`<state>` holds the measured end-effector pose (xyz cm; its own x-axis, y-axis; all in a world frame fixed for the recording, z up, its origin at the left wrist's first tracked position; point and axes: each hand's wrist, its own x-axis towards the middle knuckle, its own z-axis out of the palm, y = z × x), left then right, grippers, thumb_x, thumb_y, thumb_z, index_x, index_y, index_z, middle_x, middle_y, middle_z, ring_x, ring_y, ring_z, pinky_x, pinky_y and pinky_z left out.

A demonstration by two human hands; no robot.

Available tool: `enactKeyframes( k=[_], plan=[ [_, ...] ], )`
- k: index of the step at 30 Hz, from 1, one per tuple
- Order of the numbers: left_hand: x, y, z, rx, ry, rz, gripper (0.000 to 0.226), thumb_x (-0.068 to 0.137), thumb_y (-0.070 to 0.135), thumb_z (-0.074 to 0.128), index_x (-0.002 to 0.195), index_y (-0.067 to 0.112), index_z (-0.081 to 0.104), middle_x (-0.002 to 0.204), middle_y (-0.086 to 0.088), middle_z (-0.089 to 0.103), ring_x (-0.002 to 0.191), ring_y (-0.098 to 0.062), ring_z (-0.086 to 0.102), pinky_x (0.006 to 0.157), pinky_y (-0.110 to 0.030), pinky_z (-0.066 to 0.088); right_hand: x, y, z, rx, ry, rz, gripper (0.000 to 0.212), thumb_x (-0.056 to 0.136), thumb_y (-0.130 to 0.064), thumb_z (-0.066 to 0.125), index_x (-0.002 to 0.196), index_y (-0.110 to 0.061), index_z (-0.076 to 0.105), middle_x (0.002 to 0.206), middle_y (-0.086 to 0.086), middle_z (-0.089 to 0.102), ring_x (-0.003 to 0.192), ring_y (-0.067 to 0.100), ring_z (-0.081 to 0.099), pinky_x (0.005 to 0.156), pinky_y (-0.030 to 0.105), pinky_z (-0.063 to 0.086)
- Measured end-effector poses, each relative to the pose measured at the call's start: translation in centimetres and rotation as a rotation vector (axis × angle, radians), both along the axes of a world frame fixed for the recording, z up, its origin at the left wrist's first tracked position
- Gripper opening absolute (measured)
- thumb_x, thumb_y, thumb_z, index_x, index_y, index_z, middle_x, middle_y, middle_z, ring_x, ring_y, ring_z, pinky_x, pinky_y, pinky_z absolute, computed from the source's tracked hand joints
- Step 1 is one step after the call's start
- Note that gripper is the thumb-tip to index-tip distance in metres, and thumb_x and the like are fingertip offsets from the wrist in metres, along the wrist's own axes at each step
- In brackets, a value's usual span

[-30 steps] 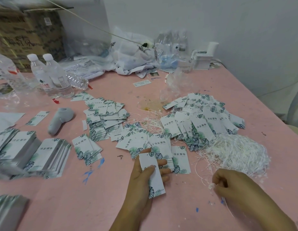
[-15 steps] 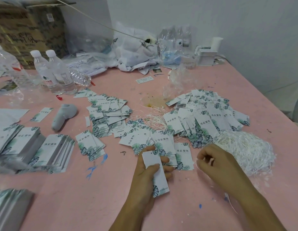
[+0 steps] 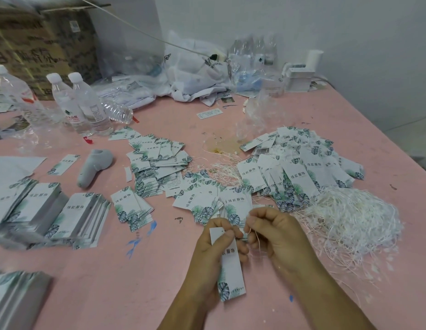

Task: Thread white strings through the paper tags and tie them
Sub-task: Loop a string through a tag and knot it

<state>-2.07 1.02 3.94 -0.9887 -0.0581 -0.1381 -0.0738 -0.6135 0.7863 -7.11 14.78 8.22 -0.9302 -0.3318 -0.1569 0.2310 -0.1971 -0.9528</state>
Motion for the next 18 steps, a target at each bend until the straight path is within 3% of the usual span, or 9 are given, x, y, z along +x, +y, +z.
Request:
enactKeyframes(
  k=[4,12,18],
  plan=[
    [0.1,0.1,0.0,-0.126,0.005,0.007,0.026,0.079,0.031,0.076,0.094,0.015,0.063,0.078,-0.020,0.063,0.066,-0.028,0.061,0.058,-0.033,0.051,0.8,0.0,-1.2,0.106,0.078,0.026,0.012,0.085,-0.006,0.070,0.082,-0.017,0.074,0.065,0.014,0.067,0.051,0.019,0.060,0.051,0.027,0.052],
    [0.3,0.2,-0.3,-0.236,0.033,0.070,0.024,0.078,0.031,0.077,0.093,0.017,0.064,0.068,-0.017,0.065,0.062,-0.028,0.063,0.059,-0.033,0.053,1.1,0.1,-1.3,0.199,0.219,0.062,0.020,0.087,-0.001,0.067,0.080,-0.019,0.075,0.058,0.008,0.067,0.050,0.013,0.059,0.052,0.020,0.049],
    [0.4,0.1,-0.2,-0.253,0.075,0.007,0.029,0.077,0.030,0.081,0.101,0.020,0.069,0.074,-0.013,0.069,0.068,-0.024,0.065,0.064,-0.030,0.053,0.7,0.4,-1.7,0.045,0.116,0.027,0.009,0.076,-0.018,0.077,0.084,-0.016,0.075,0.064,0.015,0.068,0.052,0.019,0.061,0.052,0.024,0.052]
  ],
)
